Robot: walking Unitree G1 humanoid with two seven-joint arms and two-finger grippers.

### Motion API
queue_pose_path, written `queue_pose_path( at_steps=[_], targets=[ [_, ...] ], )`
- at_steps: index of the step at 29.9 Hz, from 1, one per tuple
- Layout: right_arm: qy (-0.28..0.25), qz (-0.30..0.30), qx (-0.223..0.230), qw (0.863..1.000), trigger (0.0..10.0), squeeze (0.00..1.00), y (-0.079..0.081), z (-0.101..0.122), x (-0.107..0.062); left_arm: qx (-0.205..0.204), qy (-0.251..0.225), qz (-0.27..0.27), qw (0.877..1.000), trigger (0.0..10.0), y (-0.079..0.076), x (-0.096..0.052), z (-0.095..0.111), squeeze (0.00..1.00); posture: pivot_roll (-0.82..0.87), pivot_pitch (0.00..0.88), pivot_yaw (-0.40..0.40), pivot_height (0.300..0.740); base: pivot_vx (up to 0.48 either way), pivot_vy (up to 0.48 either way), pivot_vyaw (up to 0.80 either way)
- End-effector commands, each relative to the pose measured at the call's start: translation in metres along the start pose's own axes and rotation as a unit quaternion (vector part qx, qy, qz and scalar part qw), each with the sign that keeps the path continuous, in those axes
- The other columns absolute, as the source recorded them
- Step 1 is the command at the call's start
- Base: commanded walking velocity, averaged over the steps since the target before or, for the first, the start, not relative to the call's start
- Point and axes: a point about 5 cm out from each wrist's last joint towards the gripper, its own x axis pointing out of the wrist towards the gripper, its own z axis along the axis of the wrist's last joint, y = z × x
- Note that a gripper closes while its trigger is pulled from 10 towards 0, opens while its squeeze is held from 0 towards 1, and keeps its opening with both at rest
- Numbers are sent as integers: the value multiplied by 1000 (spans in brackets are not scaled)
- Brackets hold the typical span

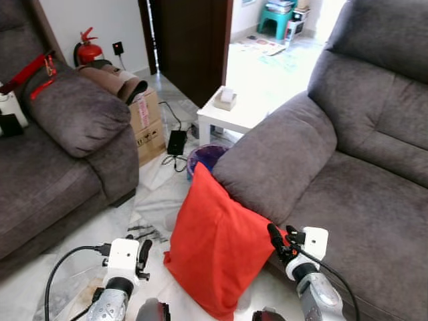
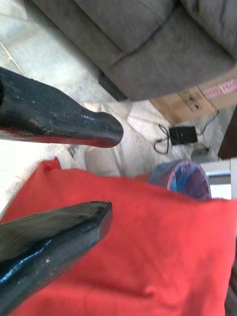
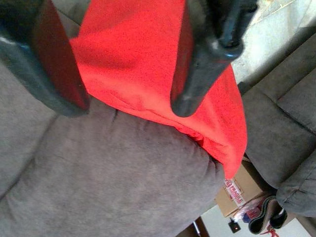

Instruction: Move the pillow to the sofa from floor

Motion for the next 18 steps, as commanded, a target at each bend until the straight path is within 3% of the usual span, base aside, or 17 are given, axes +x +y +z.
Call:
queue_pose_path(
  at_steps=[1,6,8,14,18],
  targets=[
    [5,2,1,1000,10000,1000,0,-3,-2,-1,11,4,1000,10000,5,-1,-4,0,82,140,13,632,0,0,0],
    [11,-1,-4,1000,10000,1000,-1,-5,-3,-7,10,2,1000,10000,7,1,-2,0,80,145,12,632,0,0,0],
    [14,-3,-10,1000,10000,0,-2,-5,-3,-10,9,-4,1000,10000,7,1,-2,0,78,148,12,632,0,0,0],
    [14,-12,-7,1000,10000,0,-6,-4,-4,-15,4,-1,1000,10000,11,2,1,0,81,160,16,632,0,0,0],
    [14,-13,-5,1000,10000,0,-6,-5,-4,-13,2,-1,1000,10000,14,3,3,0,79,160,16,632,256,0,0]
  ],
)
